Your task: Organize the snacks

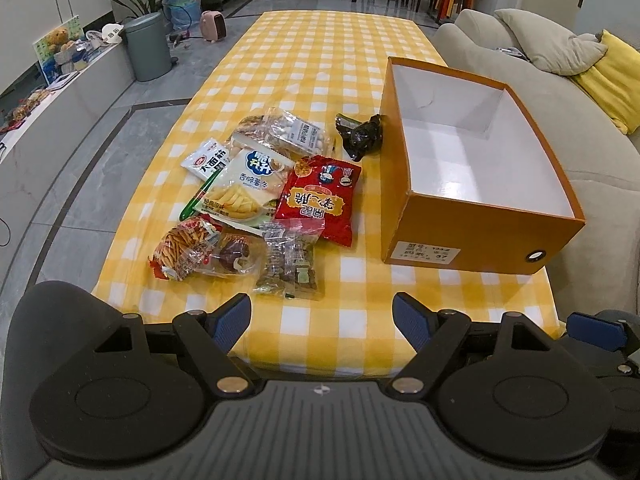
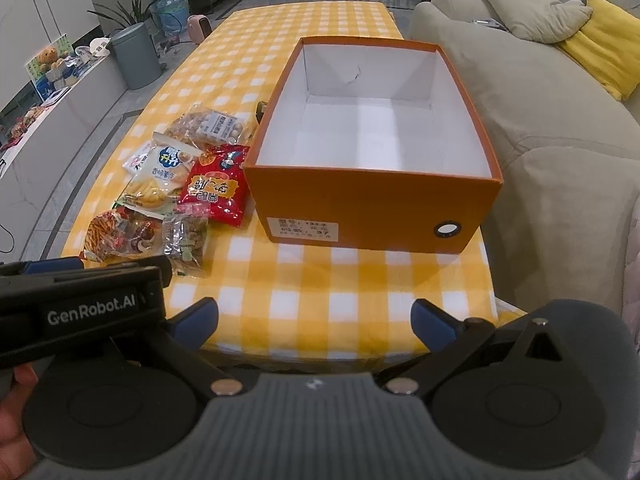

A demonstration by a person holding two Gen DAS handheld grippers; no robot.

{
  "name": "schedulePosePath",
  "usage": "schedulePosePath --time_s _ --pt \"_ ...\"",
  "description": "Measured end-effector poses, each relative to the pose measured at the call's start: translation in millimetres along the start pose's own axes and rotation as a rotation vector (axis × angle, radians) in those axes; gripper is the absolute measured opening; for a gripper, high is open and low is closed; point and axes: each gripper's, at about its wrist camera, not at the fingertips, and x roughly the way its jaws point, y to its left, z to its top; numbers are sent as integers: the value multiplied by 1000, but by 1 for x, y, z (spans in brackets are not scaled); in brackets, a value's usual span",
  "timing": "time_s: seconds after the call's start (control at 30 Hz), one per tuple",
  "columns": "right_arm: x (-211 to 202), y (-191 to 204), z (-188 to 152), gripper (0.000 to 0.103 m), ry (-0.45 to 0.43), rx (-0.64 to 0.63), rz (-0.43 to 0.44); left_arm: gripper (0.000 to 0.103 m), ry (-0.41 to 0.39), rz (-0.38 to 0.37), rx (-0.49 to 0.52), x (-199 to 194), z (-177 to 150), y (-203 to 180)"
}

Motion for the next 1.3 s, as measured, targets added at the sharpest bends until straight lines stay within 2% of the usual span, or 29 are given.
schedulePosePath --time_s 0.33,0.5,0.8,0.9,0.93,1.0,1.13,1.23,1.3 --pt "2 3 1 100 -2 -12 -6 94 5 -1 -2 0 0 1" --pt "1 10 0 99 -47 -40 -2 94 -45 11 -24 -1 -3 11" --pt "3 39 18 99 -164 -153 168 94 -38 41 -148 20 24 81" --pt "14 59 30 97 -167 -243 196 94 -30 44 -245 28 35 117" --pt "20 66 35 95 -158 -277 205 94 -37 49 -296 30 39 131" --pt "35 80 43 91 -126 -316 214 94 -20 26 -310 36 46 152" --pt "74 103 54 91 -17 -312 248 94 54 -65 -210 61 62 177" --pt "111 119 57 87 125 -294 267 94 101 -91 -92 80 67 175" --pt "129 124 58 87 179 -252 258 95 116 -94 -100 91 68 178"
